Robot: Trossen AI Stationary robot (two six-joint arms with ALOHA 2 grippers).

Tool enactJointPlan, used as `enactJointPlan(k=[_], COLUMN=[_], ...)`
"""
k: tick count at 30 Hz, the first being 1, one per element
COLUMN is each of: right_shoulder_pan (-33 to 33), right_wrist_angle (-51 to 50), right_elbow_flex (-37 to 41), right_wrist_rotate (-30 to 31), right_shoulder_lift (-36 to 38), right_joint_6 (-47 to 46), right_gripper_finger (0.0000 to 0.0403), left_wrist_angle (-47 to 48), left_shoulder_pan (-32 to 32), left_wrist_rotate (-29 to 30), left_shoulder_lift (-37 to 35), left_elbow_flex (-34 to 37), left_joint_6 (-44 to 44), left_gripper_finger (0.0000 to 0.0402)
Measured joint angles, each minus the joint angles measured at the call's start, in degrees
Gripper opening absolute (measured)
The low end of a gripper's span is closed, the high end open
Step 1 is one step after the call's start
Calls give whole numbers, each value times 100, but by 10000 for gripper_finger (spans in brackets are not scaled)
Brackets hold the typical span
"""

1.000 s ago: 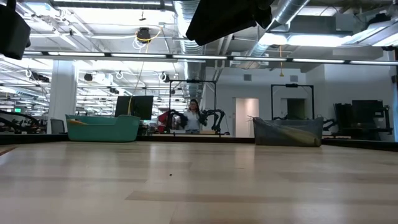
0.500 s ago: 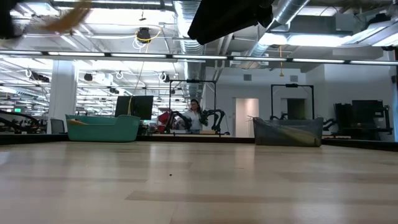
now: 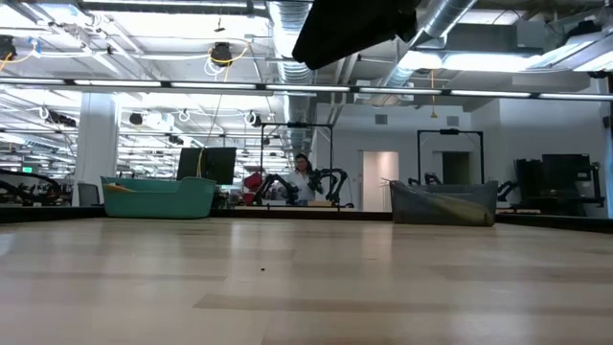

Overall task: Sort silverware by color (type)
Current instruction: Put the fork into the orange bin, then return to Home Position

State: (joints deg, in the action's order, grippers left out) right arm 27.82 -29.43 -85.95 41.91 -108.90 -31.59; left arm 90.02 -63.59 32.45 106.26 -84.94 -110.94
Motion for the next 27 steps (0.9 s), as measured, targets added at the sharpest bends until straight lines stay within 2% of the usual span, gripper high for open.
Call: enactJointPlan(k=[4,9,15,18,21,23,25,27], right_shoulder_pan=[-82,-88,3,45,128,190,222,267], right_wrist_angle=[-27,-24,-410,-608,-963,-1351,-1704,-1605], right_elbow_flex=[0,-2,-2,9,7,7,21,271], right_wrist_rotate=[-22,-116,-330,-381,200,764,971,1082], right_shoulder_lift=[0,105,284,384,536,684,897,1205], right_joint_6=[14,59,76,72,14,-136,-294,-330], right_gripper_finger=[150,154,165,166,164,162,160,158], left_wrist_angle=[-43,-577,-778,-811,-701,-738,-1029,-1734], left_shoulder_pan=[-233,-272,-331,-331,-264,-137,75,373], left_wrist_rotate=[-76,-251,-440,56,821,1413,2030,2529], left_shoulder_lift=[31,23,-61,-287,-590,-868,-1219,-1678], left_elbow_flex=[412,987,1387,1387,1410,1548,1821,2223], left_joint_6=[-704,-796,-828,-792,-459,-62,471,1286], left_gripper_finger=[0,7,81,124,158,168,169,163])
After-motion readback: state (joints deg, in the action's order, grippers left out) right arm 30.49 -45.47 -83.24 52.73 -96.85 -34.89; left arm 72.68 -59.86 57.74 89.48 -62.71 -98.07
